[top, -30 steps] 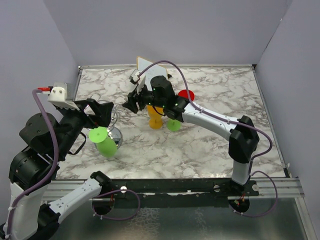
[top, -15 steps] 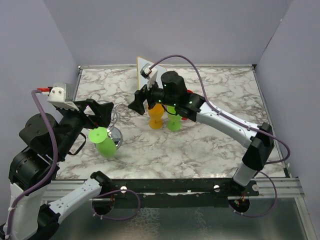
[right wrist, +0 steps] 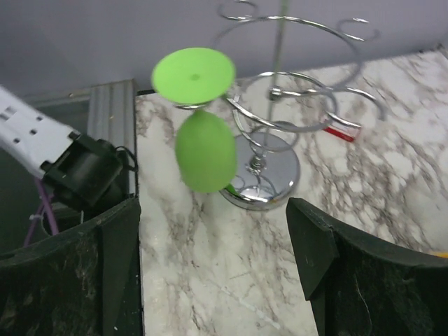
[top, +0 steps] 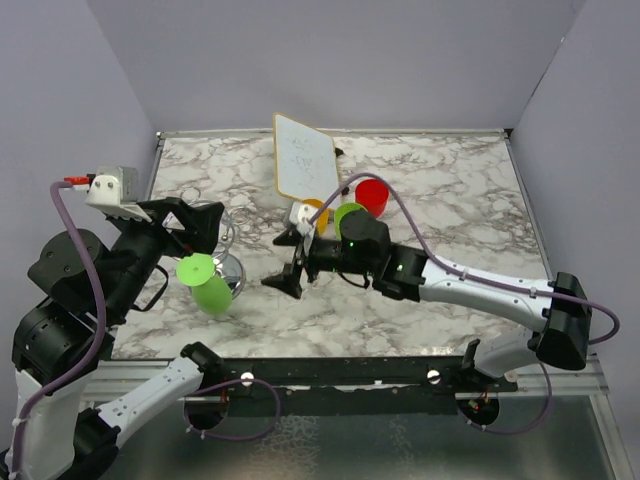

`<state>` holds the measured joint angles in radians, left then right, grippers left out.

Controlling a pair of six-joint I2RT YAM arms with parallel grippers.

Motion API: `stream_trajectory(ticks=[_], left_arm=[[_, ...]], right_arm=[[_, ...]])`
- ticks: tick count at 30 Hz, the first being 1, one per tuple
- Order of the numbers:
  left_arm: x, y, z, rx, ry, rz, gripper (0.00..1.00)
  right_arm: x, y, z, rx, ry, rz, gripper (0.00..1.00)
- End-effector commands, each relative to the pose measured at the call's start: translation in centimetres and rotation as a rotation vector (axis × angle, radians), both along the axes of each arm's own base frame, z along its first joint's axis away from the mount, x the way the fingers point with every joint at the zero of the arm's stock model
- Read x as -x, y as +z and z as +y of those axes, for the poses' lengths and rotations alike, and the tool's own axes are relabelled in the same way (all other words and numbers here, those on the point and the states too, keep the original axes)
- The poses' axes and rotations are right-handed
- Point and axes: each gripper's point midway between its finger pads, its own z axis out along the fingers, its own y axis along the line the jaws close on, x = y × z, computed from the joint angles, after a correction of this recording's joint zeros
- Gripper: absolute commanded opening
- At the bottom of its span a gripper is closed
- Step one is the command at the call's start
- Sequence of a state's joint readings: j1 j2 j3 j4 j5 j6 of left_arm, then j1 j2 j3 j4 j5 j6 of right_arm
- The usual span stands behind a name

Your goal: Take the wine glass off the wine glass rack

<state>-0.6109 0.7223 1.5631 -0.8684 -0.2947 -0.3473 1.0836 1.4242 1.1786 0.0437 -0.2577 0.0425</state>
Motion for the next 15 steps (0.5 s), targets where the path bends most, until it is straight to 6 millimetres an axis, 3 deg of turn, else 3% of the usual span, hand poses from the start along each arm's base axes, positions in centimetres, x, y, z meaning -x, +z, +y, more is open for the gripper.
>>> stream_trajectory(ticks=[1,6,10,15], left_arm=[[0.7,1.3,-0.2,0.04,-0.031,-0.036,0.98],[1.0,1.2,-0.1,0.048,-0.032,-0.038,0.98],[1.2,1.4,0.1,0.055,-0.033,-0.045,0.98],[1.3,1.4,0.1,0.057,-0.035,-0.047,0.98]], right_arm=[[4.9,3.8,2.3,-0.138,0.158,-0.371,0.85],[8.7,3.4,4.4,-0.151,0.278,-0.727,0.84],[9.8,1.7,6.4,-0.048,0.334,-0.948,0.85],[9.3,1.4,8.3,0.001,0.34,-1.082,0.85]])
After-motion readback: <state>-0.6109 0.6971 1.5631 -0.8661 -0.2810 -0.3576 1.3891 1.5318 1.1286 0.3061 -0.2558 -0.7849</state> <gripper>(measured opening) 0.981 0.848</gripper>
